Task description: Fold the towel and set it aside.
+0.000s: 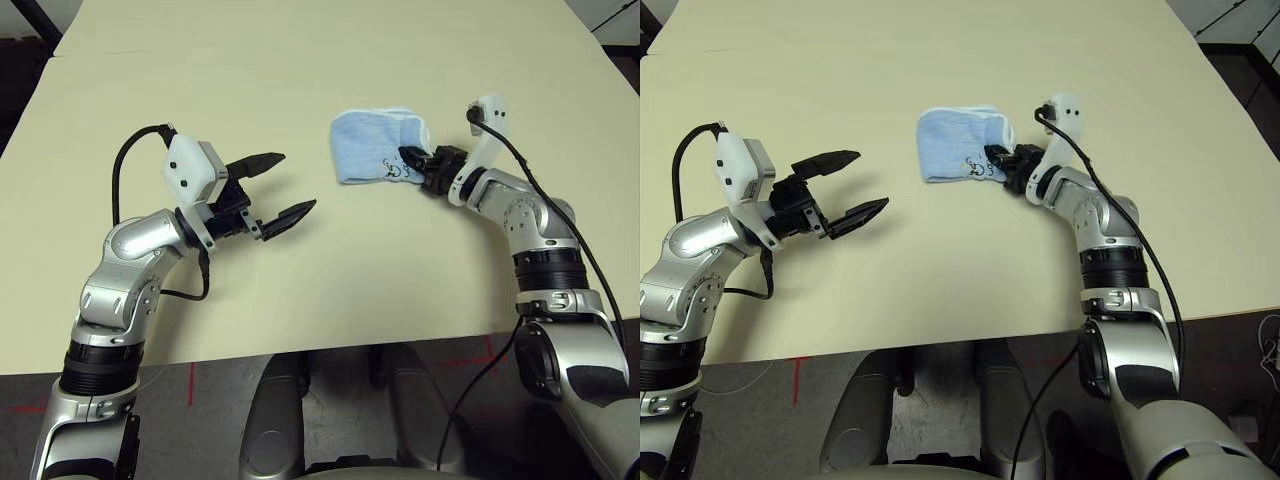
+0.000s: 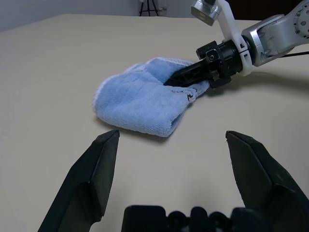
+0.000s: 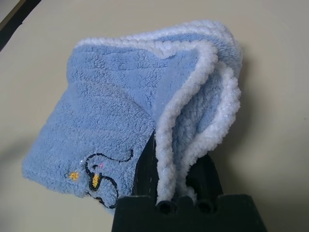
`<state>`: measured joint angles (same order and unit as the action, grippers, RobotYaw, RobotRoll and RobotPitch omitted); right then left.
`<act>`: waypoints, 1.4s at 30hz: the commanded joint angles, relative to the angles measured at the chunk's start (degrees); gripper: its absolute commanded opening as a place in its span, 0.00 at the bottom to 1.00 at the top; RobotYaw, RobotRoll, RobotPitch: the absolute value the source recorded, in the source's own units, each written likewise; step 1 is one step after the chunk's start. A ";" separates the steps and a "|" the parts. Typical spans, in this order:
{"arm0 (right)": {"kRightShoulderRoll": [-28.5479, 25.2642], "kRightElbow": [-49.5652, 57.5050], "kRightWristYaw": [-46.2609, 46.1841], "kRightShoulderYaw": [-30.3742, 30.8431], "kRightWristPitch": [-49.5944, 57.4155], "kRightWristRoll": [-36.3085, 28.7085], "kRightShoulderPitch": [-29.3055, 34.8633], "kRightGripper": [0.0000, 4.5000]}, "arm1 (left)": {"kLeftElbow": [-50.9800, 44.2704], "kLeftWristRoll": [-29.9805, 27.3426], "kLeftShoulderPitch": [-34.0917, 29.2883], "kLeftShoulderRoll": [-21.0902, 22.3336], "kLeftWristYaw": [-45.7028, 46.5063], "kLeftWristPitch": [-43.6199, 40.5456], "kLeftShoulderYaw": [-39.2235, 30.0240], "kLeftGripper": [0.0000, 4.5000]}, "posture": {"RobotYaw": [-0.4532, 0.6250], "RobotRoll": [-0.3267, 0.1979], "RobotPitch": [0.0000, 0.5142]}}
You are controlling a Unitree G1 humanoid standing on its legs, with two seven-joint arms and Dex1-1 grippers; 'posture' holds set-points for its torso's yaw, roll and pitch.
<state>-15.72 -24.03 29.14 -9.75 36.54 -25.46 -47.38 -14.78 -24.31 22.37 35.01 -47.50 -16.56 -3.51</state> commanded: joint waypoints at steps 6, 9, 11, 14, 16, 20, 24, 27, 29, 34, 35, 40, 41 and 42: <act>1.61 -1.38 -0.57 -1.96 -8.75 0.41 0.94 0.01 | 0.66 0.87 0.24 -0.11 -0.60 0.77 1.19 1.00 | 0.43 0.62 0.62; 1.33 -2.22 -1.98 -2.58 -14.67 1.89 -0.20 0.01 | 1.13 1.02 0.56 -0.23 -0.80 1.00 1.49 1.00 | 0.42 0.62 0.61; 1.10 -3.16 -2.90 -3.06 -17.03 2.46 -0.87 0.01 | 1.41 1.09 0.74 -0.27 -0.94 1.14 1.66 1.00 | 0.42 0.62 0.61; 0.68 -4.48 -4.35 -4.06 -19.91 3.08 -1.67 0.01 | 1.83 1.23 0.94 -0.21 -1.13 1.45 1.85 1.00 | 0.42 0.62 0.61; 0.24 -5.20 -6.07 -4.55 -21.92 3.86 -1.79 0.01 | 2.16 1.34 1.14 -0.19 -1.23 1.66 1.98 1.00 | 0.42 0.62 0.61; -0.40 -6.11 -9.72 -5.80 -24.71 5.14 -1.21 0.01 | 2.21 1.48 1.09 -0.21 -1.33 1.81 2.09 1.00 | 0.41 0.62 0.61; -0.96 -5.90 -12.49 -6.72 -26.14 5.97 0.52 0.01 | 2.21 1.41 1.00 -0.27 -1.42 1.72 2.11 1.00 | 0.41 0.62 0.61; -1.11 -4.99 -13.94 -6.81 -26.44 6.43 1.60 0.01 | 2.40 1.41 1.04 -0.30 -1.57 1.80 2.19 1.00 | 0.41 0.62 0.61; -1.35 -4.15 -15.28 -7.14 -26.42 6.63 2.47 0.01 | 2.50 1.47 1.17 -0.37 -1.63 1.81 2.33 1.00 | 0.40 0.62 0.62; -2.02 -2.57 -19.20 -8.78 -26.67 7.03 4.62 0.01 | 2.82 1.55 1.32 -0.41 -1.84 1.92 2.59 1.00 | 0.39 0.62 0.63; -2.18 -2.26 -19.99 -9.12 -26.71 7.05 4.98 0.01 | 2.76 1.53 1.28 -0.40 -1.87 1.87 2.61 1.00 | 0.39 0.62 0.63; -3.00 -1.19 -23.43 -10.35 -27.29 7.58 6.45 0.01 | 2.87 1.58 1.32 -0.37 -2.03 1.88 2.67 1.00 | 0.39 0.62 0.64; -3.12 -0.88 -24.60 -10.93 -27.49 7.66 6.88 0.01 | 2.87 1.60 1.32 -0.36 -2.06 1.88 2.70 1.00 | 0.39 0.62 0.64; -3.19 -0.57 -25.84 -11.42 -27.65 7.72 7.30 0.01 | 2.88 1.60 1.33 -0.36 -2.08 1.87 2.71 1.00 | 0.39 0.62 0.64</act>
<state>-18.33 -25.84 5.28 -19.38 9.75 -18.64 -41.58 -12.38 -23.21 24.08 34.73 -48.80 -15.04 -1.56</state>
